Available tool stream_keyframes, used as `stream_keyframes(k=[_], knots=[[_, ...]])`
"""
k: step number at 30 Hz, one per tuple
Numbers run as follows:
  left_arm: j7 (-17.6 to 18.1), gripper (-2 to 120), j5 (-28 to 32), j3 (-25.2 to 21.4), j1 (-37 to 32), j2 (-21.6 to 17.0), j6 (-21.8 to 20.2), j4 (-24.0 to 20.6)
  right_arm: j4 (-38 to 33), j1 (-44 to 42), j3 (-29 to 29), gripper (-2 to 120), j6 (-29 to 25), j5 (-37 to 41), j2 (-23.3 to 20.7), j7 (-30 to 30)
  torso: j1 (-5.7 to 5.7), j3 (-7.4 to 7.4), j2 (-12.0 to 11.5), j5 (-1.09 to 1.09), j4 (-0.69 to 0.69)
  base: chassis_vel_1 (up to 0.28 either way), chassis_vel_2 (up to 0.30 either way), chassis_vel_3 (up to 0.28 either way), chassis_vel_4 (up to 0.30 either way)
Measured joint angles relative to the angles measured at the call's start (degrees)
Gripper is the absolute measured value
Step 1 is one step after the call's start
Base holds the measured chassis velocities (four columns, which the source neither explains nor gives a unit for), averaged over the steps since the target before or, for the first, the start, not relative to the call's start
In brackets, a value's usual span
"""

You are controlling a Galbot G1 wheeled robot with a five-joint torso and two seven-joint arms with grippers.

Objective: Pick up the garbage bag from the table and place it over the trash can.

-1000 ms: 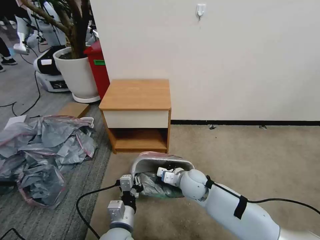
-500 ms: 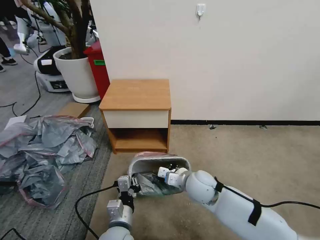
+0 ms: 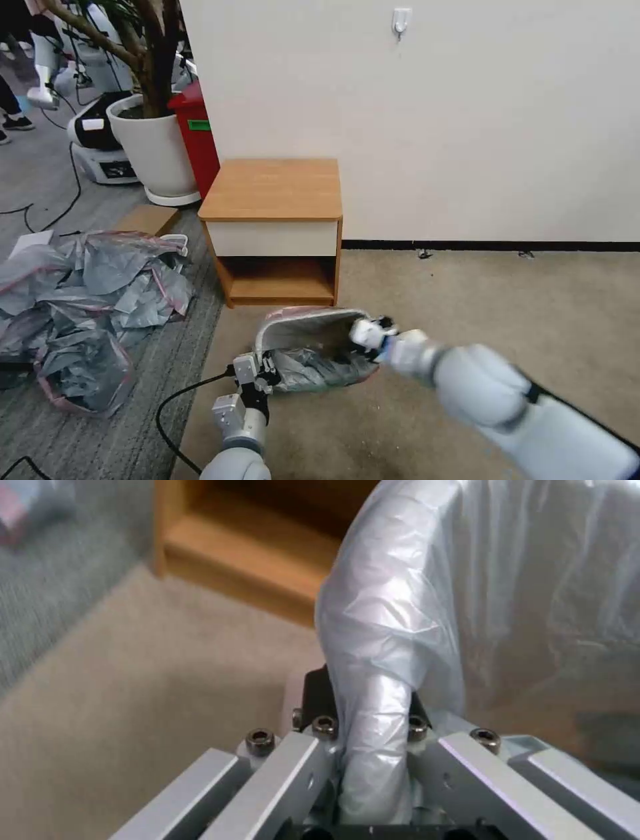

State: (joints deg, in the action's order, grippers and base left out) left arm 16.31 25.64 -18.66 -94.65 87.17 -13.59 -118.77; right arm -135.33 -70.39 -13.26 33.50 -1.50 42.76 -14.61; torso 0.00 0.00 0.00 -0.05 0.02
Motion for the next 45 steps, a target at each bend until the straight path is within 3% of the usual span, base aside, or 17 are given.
stream_keyframes(k=[2,3,5,7,8,12,14,16,18,24,26,32,40,45], knots=[[2.3,1,6.9,-0.1,-0.3,-1.7,-3.9,-3.0,-4.5,-9.5,-10.4,0,-4.3,2.2,3.9,5.4,0.00,0.00,0.0,0.02,-0.02,0.000,0.000,0.000,0.000],[2.3,1,6.9,-0.1,-0.3,-1.7,-3.9,-3.0,-4.5,-9.5,-10.4,0,-4.3,2.2,3.9,5.4,0.00,0.00,0.0,0.02,-0.02,0.000,0.000,0.000,0.000],[5.6,1,14.9,-1.2,-0.3,-3.8,-8.4,-6.2,-7.8,-18.1,-16.8,0,-11.5,3.6,9.7,11.9,0.00,-0.01,0.0,0.03,-0.04,0.000,0.000,0.000,0.000],[9.4,1,22.9,-2.3,-0.1,-5.6,-13.0,-8.5,-8.6,-24.8,-19.3,7,-22.6,4.0,15.5,18.1,0.00,-0.01,0.0,0.03,-0.03,0.000,0.000,0.000,0.000],[9.4,1,22.9,-2.3,-0.1,-5.6,-13.0,-8.5,-8.6,-24.8,-19.3,7,-22.6,4.0,15.5,18.1,0.00,-0.01,0.0,0.03,-0.03,0.000,0.000,0.000,0.000],[13.4,1,29.0,-3.0,1.4,-8.2,-15.7,-8.0,-6.1,-30.6,-20.4,25,-36.7,2.5,23.6,24.3,0.01,0.00,0.0,0.04,-0.01,0.000,0.000,0.000,0.000],[13.4,1,29.0,-3.0,1.4,-8.2,-15.7,-8.0,-6.1,-30.6,-20.4,25,-36.7,2.5,23.6,24.3,0.01,0.00,0.0,0.04,-0.01,0.000,0.000,0.000,0.000],[15.7,1,29.6,-2.1,2.9,-9.6,-16.4,-6.5,-4.6,-32.1,-19.7,39,-40.0,1.7,26.8,26.6,0.00,0.00,0.0,0.04,0.00,0.000,0.000,0.000,0.000],[16.7,1,29.8,-1.8,3.7,-10.2,-16.4,-5.9,-4.3,-32.6,-19.7,43,-40.8,1.4,27.7,26.9,0.00,0.00,0.0,0.04,-0.01,0.000,0.000,0.000,0.000],[22.2,1,33.1,-0.6,6.7,-13.2,-18.5,-4.4,-4.2,-34.6,-20.1,69,-41.5,1.0,30.2,27.0,0.00,0.00,0.0,0.05,-0.01,0.000,0.000,0.000,0.000],[22.8,1,33.6,-0.5,7.2,-13.6,-18.7,-4.2,-4.2,-34.8,-20.2,71,-41.5,1.0,30.4,26.9,0.00,0.00,0.0,0.05,-0.01,0.000,0.000,0.000,0.000],[24.8,1,35.7,1.2,10.6,-15.8,-19.1,-2.3,-3.9,-35.9,-20.9,96,-41.1,0.5,31.6,26.4,0.01,0.00,0.0,0.05,-0.02,0.000,0.000,0.000,0.000],[26.9,1,37.3,3.0,13.5,-17.1,-19.4,-0.7,-3.4,-36.5,-21.1,100,-40.9,0.2,32.5,26.2,0.00,0.00,0.0,0.05,-0.02,0.000,0.000,0.000,0.000],[27.0,18,37.4,3.2,13.3,-17.4,-19.4,-0.8,-3.4,-36.5,-21.8,100,-40.8,0.3,32.5,26.2,0.00,0.00,0.0,0.06,-0.01,0.000,0.000,0.000,0.000]])
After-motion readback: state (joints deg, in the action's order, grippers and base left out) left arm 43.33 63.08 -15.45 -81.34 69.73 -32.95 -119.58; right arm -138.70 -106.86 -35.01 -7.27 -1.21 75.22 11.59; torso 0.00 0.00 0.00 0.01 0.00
